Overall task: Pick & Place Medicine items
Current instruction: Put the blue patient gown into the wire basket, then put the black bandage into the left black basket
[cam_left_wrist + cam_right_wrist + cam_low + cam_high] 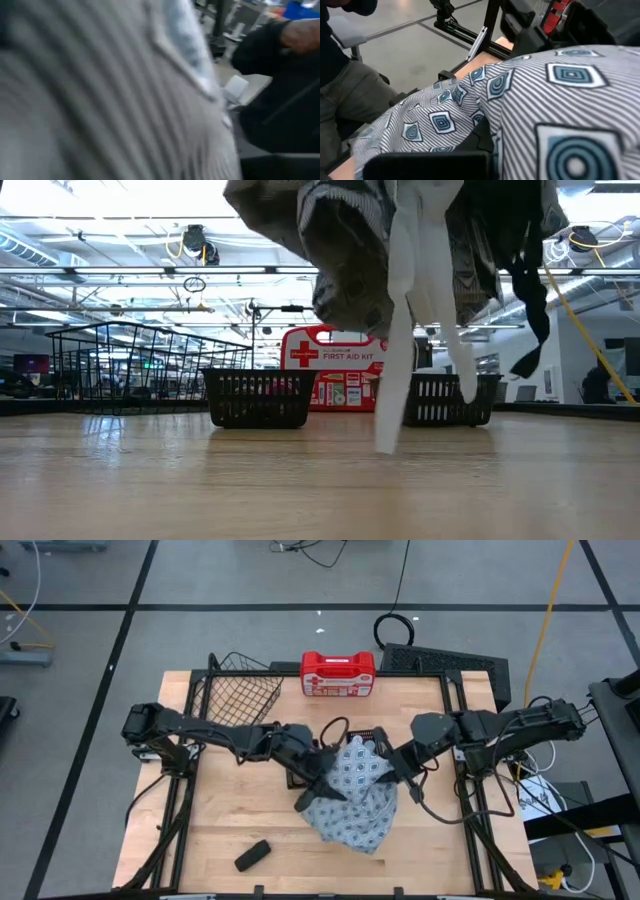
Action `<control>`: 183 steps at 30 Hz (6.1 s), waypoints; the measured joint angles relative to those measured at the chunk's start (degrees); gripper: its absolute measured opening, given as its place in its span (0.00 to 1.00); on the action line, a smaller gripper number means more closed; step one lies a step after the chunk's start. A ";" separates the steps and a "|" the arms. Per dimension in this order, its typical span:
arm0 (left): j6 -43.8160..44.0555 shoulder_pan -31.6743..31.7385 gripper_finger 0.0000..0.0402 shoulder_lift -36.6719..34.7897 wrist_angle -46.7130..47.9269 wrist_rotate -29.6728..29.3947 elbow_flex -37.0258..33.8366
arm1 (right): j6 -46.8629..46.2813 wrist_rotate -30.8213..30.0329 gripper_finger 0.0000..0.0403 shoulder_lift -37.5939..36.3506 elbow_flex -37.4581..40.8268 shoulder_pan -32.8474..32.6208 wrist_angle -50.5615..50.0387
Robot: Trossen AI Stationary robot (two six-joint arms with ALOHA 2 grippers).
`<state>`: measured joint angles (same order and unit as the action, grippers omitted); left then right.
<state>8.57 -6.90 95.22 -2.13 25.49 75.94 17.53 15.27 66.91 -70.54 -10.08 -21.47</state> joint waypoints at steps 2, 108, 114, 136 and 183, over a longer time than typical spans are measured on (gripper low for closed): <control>-0.66 -0.10 0.17 0.00 -0.30 -4.01 0.00 | -0.13 -0.03 0.01 0.29 0.00 -0.01 0.18; -7.13 49.91 0.38 1.96 83.88 -39.19 2.29 | -6.37 -22.58 0.52 -22.96 17.20 6.05 2.34; -5.90 50.02 0.59 -1.00 84.87 -44.54 2.30 | -6.37 -22.58 0.52 -22.96 17.20 6.05 2.32; 16.82 38.84 0.67 -17.95 78.90 -38.10 -2.77 | -6.55 -22.62 0.52 -22.96 17.20 6.05 2.15; 24.12 -0.49 0.34 -40.96 50.99 -62.15 -12.72 | -10.91 -22.64 0.52 -34.55 17.39 5.85 -5.76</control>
<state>32.69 -7.40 54.26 48.86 -36.66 63.22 6.62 -7.38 32.35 -53.15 -4.23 -27.24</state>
